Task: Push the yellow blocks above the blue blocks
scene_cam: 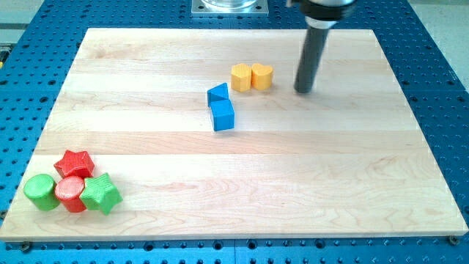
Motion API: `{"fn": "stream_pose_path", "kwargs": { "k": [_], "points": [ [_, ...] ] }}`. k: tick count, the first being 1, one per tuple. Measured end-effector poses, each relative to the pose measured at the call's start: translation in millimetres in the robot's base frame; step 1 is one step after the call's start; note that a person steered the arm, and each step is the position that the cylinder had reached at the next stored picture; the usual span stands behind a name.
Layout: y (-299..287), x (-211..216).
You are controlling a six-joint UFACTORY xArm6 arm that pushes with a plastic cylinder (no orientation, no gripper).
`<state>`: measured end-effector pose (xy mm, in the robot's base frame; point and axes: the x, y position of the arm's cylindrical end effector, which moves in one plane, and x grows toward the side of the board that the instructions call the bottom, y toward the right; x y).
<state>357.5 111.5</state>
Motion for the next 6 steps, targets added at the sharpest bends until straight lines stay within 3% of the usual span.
{"fn": "stream_pose_path", "kwargs": {
  "k": [2,3,4,6],
  "points": [
    [-22.9,-34.3],
    [-7.4,-11.9],
    [-49.1,10.1],
    [-74.5,-34.1]
  ]
}}
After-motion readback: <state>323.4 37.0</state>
